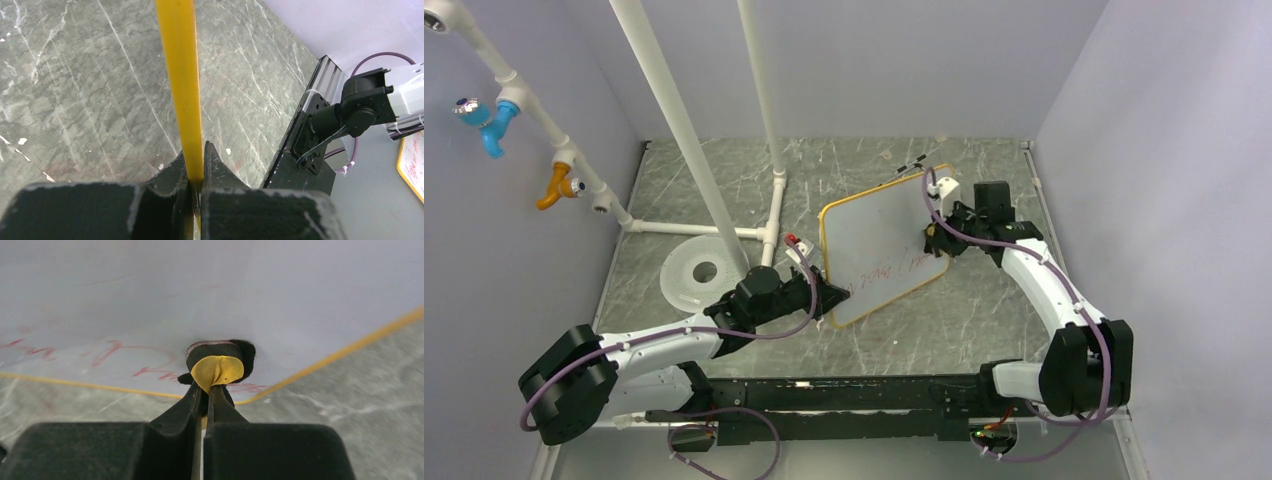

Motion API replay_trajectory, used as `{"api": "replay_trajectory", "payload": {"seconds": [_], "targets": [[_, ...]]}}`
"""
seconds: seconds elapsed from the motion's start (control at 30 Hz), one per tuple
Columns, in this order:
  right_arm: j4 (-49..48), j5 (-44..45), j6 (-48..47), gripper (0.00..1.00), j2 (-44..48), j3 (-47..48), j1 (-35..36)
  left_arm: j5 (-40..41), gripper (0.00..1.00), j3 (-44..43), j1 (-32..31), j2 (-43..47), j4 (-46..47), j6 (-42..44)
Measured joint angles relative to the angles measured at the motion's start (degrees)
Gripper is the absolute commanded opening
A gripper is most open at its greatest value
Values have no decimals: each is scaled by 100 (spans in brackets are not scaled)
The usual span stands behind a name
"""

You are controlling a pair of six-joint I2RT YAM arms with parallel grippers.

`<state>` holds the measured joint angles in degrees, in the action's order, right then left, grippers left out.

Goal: Erase the whiteboard
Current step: Erase the whiteboard at the center of the board.

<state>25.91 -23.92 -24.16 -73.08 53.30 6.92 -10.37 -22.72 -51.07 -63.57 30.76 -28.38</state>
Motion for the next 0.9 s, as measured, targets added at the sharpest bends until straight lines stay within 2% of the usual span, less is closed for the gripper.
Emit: {"api": "replay_trajectory", "payload": {"seconds": [0.17,0.27,0.37,0.47,0.63,0.73,0.9], "targets": [[407,-796,-393,0,17,0,496,31,0,0,35,0,0,0],[435,-977,-278,0,72,0,605,33,0,0,42,-2,0,2],[238,-767,160,0,103,0,350,48,0,0,44,-2,2,20],[-192,-79,584,0,103,0,-90,28,0,0,42,-2,2,35],[-439,551,787,0,31,0,-391,-90,0,0,26,-2,0,44],[-415,507,745,0,-118,0,-378,-85,0,0,26,-2,0,0],[-90,-125,385,0,-186,0,-146,-28,0,0,46,2,-2,-26]]}}
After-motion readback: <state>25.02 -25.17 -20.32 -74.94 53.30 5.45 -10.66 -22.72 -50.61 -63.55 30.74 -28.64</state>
